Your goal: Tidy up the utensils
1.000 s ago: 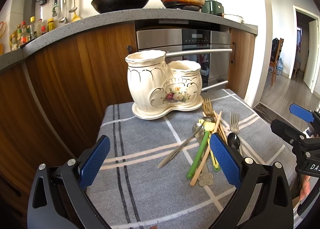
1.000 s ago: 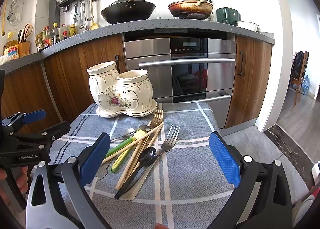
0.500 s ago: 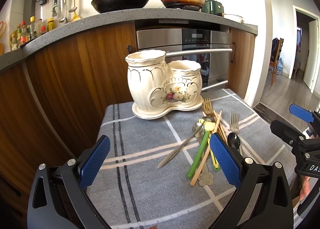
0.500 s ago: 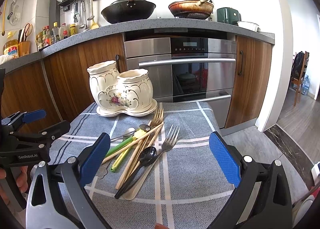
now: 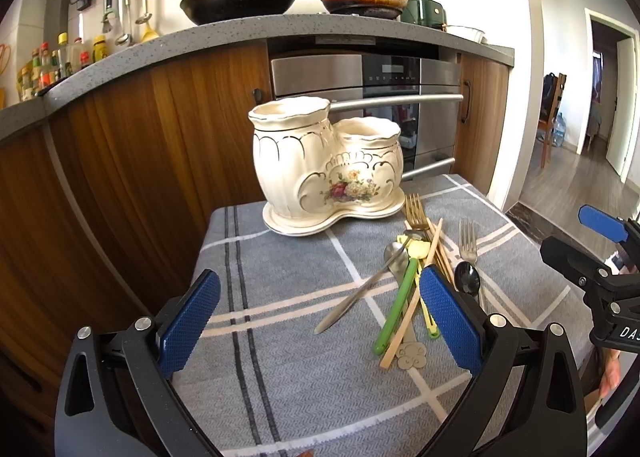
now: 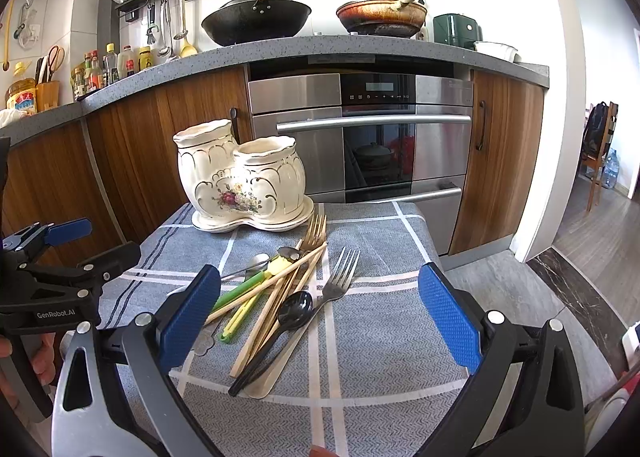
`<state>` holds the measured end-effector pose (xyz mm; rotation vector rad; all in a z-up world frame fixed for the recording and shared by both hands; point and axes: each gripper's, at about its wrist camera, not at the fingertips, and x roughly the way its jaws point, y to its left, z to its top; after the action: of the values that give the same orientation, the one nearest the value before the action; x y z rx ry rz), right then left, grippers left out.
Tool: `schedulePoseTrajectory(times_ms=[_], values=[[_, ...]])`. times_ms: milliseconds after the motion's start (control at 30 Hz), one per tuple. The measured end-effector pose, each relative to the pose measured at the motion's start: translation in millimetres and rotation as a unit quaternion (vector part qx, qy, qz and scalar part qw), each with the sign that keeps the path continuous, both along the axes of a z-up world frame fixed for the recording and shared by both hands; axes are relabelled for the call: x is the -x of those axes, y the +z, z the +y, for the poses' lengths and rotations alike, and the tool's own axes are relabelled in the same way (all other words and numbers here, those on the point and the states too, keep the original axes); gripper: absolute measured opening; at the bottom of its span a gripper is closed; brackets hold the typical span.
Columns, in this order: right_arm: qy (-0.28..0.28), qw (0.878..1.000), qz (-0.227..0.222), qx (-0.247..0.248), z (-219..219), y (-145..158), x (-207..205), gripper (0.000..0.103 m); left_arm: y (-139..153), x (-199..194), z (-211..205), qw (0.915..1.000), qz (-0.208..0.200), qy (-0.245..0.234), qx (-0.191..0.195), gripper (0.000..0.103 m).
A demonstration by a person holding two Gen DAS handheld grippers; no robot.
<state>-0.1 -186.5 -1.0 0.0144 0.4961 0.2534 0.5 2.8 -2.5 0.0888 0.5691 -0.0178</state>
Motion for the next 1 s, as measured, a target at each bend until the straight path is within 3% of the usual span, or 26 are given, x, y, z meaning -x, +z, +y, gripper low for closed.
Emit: schedulePoseTrajectory(times_ms=[467,667,867,1000], values=[[-0.025,0.997,0.048,-0.050,-25.9,-11.5,-20.0,0.097,-17.5,-14.5,-1.0,0.9975,0.054,-0.041,0.019,0.099],[-0.030,0.994,0.070,-0.084,-42.2,-19.4,-33.9,0.097,-25.8,-21.1,-13.0,0.9959,0.066,-0.063,-0.004,0.099],[0.010,0.994,0.090,-0.058,-26.9,-35.5,-42.6,0.097,-26.6,-27.7,-5.4,0.9962,0.064,-0.058,0.007,0.099],[0.029,0.995,0.091,-0.031,-14.4,-46.1,-46.3,0.088,-30.2,-33.3,-0.7,0.9962,0.071,-0.052,0.004,0.097]])
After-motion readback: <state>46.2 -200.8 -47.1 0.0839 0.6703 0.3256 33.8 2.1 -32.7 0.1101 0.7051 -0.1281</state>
